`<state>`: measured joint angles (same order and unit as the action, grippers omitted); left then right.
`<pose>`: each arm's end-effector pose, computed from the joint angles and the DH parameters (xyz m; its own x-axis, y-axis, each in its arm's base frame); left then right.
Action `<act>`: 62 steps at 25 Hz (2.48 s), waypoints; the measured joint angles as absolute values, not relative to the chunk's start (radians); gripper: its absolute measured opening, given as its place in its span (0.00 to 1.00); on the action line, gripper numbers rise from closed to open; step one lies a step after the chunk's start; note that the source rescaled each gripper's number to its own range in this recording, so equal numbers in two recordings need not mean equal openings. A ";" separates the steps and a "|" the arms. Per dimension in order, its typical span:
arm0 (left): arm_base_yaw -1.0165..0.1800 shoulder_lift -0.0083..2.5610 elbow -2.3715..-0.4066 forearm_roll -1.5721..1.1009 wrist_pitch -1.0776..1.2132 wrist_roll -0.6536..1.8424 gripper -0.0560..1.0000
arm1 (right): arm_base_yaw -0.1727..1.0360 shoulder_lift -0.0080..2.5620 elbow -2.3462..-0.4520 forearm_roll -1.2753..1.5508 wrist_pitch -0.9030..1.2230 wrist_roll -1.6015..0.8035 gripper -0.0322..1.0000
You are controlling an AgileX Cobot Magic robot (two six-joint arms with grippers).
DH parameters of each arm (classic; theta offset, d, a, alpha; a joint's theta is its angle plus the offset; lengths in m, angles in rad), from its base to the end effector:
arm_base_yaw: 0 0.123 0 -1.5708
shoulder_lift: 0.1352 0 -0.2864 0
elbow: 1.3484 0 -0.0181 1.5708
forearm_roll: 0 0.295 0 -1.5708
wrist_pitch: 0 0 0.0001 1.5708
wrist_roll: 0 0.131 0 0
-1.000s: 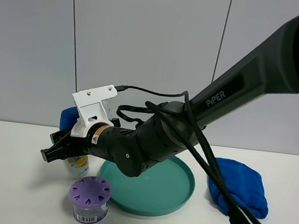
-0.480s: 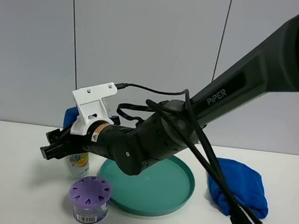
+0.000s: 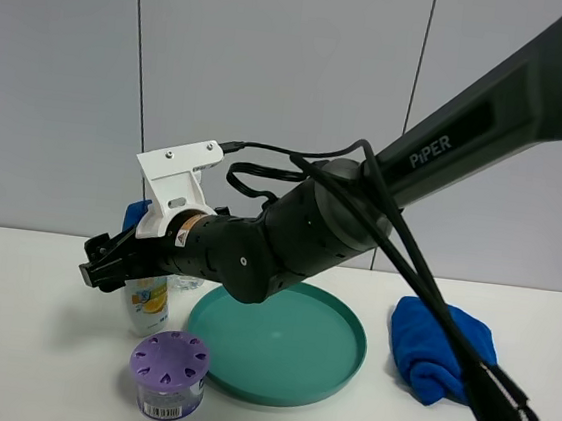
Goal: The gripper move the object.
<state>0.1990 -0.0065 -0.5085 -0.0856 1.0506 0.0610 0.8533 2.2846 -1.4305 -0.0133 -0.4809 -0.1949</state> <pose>0.0672 0.0036 0.2852 -0.4259 -0.0672 -0.9023 -0.1238 0.9922 -0.0155 0.3713 0.4267 0.0835 -0.0261 -0.3421 -0.9393 -0.7793 0.5955 -0.1952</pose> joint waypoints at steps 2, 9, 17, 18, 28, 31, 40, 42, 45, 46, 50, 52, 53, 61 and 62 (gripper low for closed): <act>0.199 -0.006 -0.509 -0.086 1.051 0.061 1.00 | 0.853 2.285 -1.431 0.000 -0.473 -0.195 0.74; 0.199 -0.006 -0.509 -0.086 1.051 0.061 1.00 | 0.853 2.237 -1.431 0.000 -0.461 -0.200 0.74; 0.199 -0.006 -0.509 -0.086 1.051 0.061 1.00 | 0.862 2.149 -1.431 0.000 -0.365 -0.201 0.74; 0.199 -0.006 -0.509 -0.086 1.051 0.061 1.00 | 0.866 2.135 -1.431 0.000 -0.348 -0.202 0.74; 0.199 -0.006 -0.509 -0.086 1.051 0.061 1.00 | 0.874 1.873 -1.431 0.000 -0.016 -0.281 0.74; 0.199 -0.006 -0.509 -0.086 1.051 0.061 1.00 | 0.875 1.765 -1.431 0.000 0.079 -0.334 0.74; 0.199 -0.006 -0.509 -0.086 1.051 0.061 1.00 | 0.819 1.454 -1.431 -0.279 0.482 -0.282 0.74; 0.199 -0.006 -0.509 -0.086 1.051 0.061 1.00 | 0.778 1.403 -1.431 -0.382 0.601 -0.193 0.74; 0.199 -0.006 -0.509 -0.086 1.051 0.061 1.00 | 0.695 1.328 -1.431 -0.482 0.795 -0.050 0.74; 0.199 -0.006 -0.509 -0.086 1.051 0.061 1.00 | 0.667 1.302 -1.429 -0.489 0.859 -0.027 0.74; 0.199 -0.006 -0.509 -0.086 1.051 0.061 1.00 | 0.523 1.177 -1.332 -0.458 0.980 -0.010 0.74; 0.199 -0.006 -0.509 -0.086 1.051 0.061 1.00 | 0.434 1.099 -1.239 -0.411 0.981 -0.028 0.74; 0.199 -0.006 -0.509 -0.086 1.051 0.061 1.00 | 0.396 1.049 -1.181 -0.393 0.976 -0.036 0.74; 0.199 -0.006 -0.509 -0.086 1.051 0.061 1.00 | 0.118 0.571 -0.861 -0.218 1.010 -0.048 0.74; 0.199 -0.006 -0.509 -0.086 1.051 0.061 1.00 | 0.092 0.515 -0.846 -0.201 1.037 -0.048 0.74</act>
<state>0.1990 -0.0065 -0.5085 -0.0856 1.0506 0.0610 0.0922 0.5151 -0.8458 -0.2007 1.0369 -0.0482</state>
